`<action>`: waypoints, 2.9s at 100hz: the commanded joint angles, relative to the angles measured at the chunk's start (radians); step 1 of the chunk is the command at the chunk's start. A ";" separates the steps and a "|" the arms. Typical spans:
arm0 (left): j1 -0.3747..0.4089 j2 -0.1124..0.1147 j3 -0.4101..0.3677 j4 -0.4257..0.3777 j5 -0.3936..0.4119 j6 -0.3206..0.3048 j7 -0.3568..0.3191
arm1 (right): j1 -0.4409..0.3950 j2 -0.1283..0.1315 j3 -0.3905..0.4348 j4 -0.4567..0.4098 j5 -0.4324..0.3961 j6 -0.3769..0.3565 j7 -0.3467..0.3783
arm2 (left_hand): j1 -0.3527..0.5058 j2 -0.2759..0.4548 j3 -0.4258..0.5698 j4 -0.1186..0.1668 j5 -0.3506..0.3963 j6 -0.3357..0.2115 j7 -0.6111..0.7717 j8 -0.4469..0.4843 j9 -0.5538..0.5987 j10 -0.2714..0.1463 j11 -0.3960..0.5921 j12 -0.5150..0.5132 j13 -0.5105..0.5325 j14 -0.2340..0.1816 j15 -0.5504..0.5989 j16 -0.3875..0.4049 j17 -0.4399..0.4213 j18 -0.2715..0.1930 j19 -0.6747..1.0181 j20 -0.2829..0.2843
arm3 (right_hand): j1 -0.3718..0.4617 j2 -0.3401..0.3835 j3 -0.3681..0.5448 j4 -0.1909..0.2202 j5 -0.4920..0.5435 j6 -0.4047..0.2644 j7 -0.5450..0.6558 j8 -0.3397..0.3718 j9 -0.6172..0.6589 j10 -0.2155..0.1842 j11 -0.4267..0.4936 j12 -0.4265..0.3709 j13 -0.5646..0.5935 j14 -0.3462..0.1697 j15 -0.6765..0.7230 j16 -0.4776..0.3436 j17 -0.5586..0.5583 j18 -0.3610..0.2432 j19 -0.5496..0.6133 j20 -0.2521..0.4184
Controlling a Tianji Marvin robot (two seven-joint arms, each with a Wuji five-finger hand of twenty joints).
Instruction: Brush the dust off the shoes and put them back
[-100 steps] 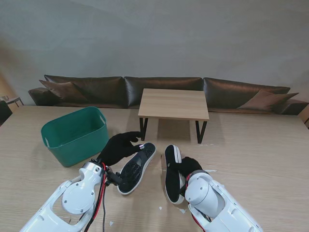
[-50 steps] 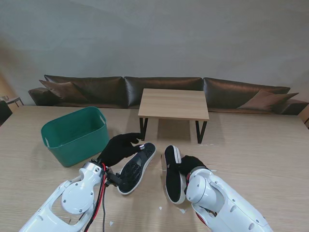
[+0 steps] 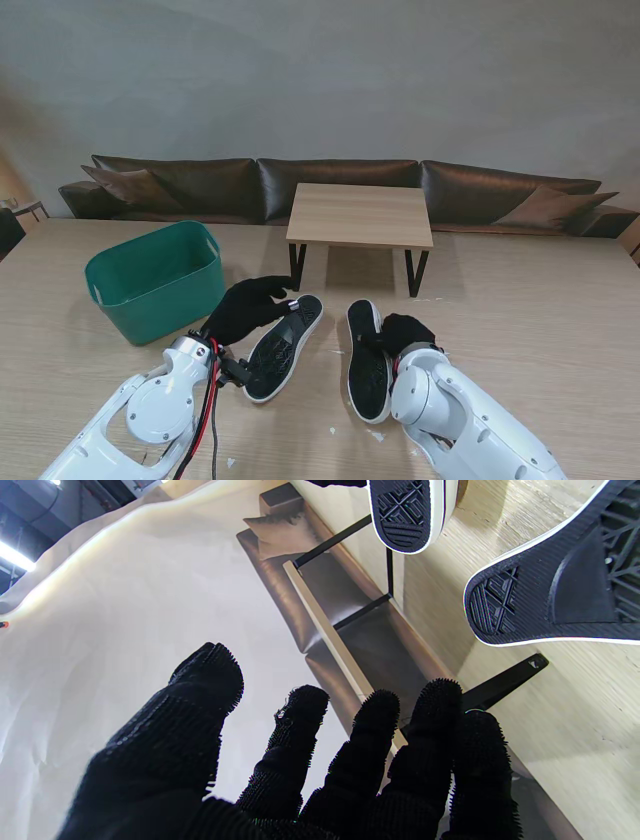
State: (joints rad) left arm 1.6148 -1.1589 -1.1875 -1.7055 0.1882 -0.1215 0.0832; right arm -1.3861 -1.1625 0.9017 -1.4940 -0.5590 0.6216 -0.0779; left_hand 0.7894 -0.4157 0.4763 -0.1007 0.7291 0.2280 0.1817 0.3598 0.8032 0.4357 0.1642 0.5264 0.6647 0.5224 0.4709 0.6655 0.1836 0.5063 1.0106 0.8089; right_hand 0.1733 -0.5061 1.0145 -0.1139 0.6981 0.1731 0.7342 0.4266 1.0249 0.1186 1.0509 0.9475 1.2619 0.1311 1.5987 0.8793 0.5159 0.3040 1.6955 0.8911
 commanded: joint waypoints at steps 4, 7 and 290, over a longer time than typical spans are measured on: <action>0.004 -0.001 -0.001 -0.007 -0.004 0.004 -0.022 | 0.001 -0.003 -0.008 0.004 -0.028 -0.008 0.008 | 0.013 0.036 -0.023 0.025 0.022 -0.009 0.004 0.007 0.025 0.005 0.004 0.015 -0.001 0.032 0.024 0.013 -0.003 -0.015 -0.022 0.012 | 0.051 -0.032 0.078 0.005 0.028 -0.042 0.027 0.041 0.013 -0.042 0.023 -0.010 0.048 -0.039 0.011 -0.012 0.243 -0.022 0.002 -0.019; 0.004 -0.001 -0.001 -0.007 -0.004 0.004 -0.023 | 0.003 -0.001 -0.009 0.002 -0.033 -0.005 0.014 | 0.014 0.037 -0.024 0.025 0.021 -0.009 0.003 0.007 0.024 0.006 0.004 0.015 -0.001 0.032 0.024 0.013 -0.003 -0.015 -0.022 0.012 | 0.052 -0.028 0.082 0.004 0.026 -0.045 0.025 0.043 0.010 -0.044 0.022 -0.010 0.048 -0.040 0.011 -0.012 0.243 -0.022 0.002 -0.019; 0.013 0.004 -0.001 -0.010 -0.027 0.031 -0.056 | 0.009 0.046 0.030 0.002 -0.131 -0.042 0.124 | 0.038 0.098 -0.109 0.035 0.026 -0.006 0.000 0.005 0.029 0.023 0.004 0.017 0.014 0.044 0.032 0.016 0.007 -0.005 -0.007 0.011 | 0.002 0.081 0.096 0.006 -0.034 0.015 -0.045 0.047 -0.104 -0.041 -0.048 -0.078 0.051 -0.056 -0.120 -0.076 0.185 -0.058 -0.076 -0.030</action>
State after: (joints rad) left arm 1.6264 -1.1534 -1.1878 -1.7107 0.1639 -0.0911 0.0480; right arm -1.3671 -1.1107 0.9309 -1.4920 -0.6925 0.5761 0.0309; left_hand 0.8011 -0.3544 0.3990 -0.0992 0.7517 0.2280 0.1834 0.3611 0.8033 0.4527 0.1645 0.5356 0.6650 0.5292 0.4725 0.6714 0.1857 0.5079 1.0105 0.8103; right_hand 0.2053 -0.4628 1.1069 -0.1378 0.6917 0.1568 0.6901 0.4901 0.9563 0.0688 0.9780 0.8813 1.2804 0.0658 1.4756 0.8094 0.5169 0.2535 1.6236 0.8488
